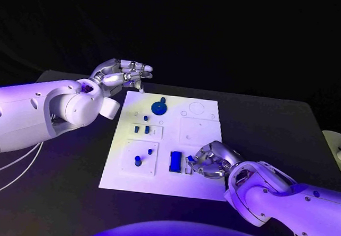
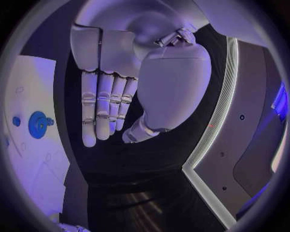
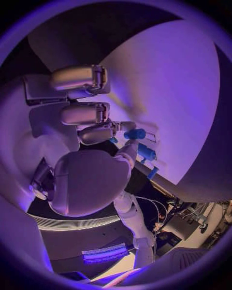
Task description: Assemble the parts on the task board
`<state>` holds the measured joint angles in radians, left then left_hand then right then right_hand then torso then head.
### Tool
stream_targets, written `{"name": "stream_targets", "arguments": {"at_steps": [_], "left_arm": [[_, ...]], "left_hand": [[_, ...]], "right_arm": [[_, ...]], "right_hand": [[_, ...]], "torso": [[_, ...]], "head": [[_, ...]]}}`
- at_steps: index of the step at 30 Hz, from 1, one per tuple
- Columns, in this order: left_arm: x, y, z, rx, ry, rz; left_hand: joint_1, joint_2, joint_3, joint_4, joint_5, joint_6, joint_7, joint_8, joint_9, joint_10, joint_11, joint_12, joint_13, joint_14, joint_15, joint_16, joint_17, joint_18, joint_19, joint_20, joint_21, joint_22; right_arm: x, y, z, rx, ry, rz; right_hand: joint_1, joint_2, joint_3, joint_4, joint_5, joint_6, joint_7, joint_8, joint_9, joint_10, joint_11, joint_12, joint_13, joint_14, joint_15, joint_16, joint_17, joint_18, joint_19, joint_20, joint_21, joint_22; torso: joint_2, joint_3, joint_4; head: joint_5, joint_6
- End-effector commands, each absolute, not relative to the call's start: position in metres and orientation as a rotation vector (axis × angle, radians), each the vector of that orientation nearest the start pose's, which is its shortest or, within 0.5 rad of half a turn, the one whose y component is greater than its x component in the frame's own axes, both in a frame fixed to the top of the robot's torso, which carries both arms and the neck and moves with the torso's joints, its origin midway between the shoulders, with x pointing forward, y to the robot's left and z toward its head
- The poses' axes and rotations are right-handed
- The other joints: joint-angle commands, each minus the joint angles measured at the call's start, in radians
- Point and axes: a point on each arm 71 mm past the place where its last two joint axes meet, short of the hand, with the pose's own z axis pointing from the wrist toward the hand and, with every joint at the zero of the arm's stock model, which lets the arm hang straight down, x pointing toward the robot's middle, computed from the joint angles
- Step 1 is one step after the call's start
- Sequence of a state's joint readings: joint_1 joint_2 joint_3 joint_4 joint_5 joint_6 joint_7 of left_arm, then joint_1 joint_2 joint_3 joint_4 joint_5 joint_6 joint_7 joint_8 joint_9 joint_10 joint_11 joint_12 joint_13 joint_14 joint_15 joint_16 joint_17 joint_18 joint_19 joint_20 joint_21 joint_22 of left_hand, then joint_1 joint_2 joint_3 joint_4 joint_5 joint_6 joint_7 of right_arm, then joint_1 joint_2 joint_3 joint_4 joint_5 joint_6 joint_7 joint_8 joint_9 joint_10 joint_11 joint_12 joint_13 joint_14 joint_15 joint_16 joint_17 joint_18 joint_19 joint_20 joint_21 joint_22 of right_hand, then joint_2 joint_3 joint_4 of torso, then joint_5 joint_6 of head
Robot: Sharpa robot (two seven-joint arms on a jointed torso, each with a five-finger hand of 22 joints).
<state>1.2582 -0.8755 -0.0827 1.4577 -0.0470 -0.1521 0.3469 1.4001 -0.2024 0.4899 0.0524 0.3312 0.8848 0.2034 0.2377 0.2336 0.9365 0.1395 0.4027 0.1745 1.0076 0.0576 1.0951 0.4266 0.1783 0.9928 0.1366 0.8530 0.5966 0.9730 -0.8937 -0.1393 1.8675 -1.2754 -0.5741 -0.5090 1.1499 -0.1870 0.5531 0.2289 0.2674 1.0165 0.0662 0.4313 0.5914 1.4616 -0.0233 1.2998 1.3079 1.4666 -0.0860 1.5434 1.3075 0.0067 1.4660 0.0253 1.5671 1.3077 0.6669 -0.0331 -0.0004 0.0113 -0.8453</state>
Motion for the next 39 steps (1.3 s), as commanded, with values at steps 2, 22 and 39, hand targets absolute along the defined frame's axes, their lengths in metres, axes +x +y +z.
{"name": "stream_targets", "arguments": {"at_steps": [2,22,39], "left_arm": [[0.5016,0.2336,-0.1695,-1.027,1.517,-1.588],[0.5015,0.2338,-0.1696,-1.029,1.519,-1.587],[0.5013,0.2344,-0.1696,-1.03,1.52,-1.585]], "left_hand": [[-0.003,0.006,0.004,0.002,0.003,-0.007,-0.001,0.007,0.001,-0.006,-0.003,0.006,0.001,-0.007,-0.001,0.005,-0.001,0.006,0.0,0.006,-0.002,0.001],[-0.002,0.006,0.006,0.001,0.004,-0.008,-0.001,0.008,0.001,-0.009,-0.003,0.01,0.002,-0.007,-0.001,0.006,-0.002,0.006,0.0,0.006,-0.001,0.001],[-0.003,0.006,0.006,0.002,0.004,-0.008,-0.001,0.008,0.001,-0.009,-0.003,0.011,0.002,-0.007,-0.001,0.007,-0.002,0.006,0.0,0.006,-0.001,0.001]], "right_arm": [[0.3534,-0.1574,-0.2829,0.352,2.019,0.648],[0.3544,-0.1537,-0.2841,0.309,2.024,0.639],[0.3563,-0.156,-0.2824,0.307,1.988,0.64]], "right_hand": [[-0.018,0.0,-0.015,0.006,-0.012,0.029,-0.019,0.003,-0.004,0.018,-0.004,0.01,0.092,0.091,-0.003,0.004,0.193,-0.007,0.105,-0.007,0.004,0.263],[-0.067,-0.02,-0.095,0.05,0.02,0.037,-0.018,-0.004,-0.012,0.019,-0.003,0.012,0.099,0.091,-0.002,0.003,0.192,-0.007,0.105,-0.007,0.004,0.263],[-0.163,-0.006,-0.223,0.063,-0.097,0.038,-0.018,-0.016,-0.022,0.012,-0.002,-0.011,0.091,0.089,-0.002,0.001,0.186,-0.005,0.102,-0.006,-0.007,0.26]], "torso": [[0.0,0.0001,-0.0007],[0.0,-0.0005,0.0],[0.0,0.0003,-0.0004]], "head": [[0.0,-0.001],[-0.001,-0.004],[0.001,-0.005]]}}
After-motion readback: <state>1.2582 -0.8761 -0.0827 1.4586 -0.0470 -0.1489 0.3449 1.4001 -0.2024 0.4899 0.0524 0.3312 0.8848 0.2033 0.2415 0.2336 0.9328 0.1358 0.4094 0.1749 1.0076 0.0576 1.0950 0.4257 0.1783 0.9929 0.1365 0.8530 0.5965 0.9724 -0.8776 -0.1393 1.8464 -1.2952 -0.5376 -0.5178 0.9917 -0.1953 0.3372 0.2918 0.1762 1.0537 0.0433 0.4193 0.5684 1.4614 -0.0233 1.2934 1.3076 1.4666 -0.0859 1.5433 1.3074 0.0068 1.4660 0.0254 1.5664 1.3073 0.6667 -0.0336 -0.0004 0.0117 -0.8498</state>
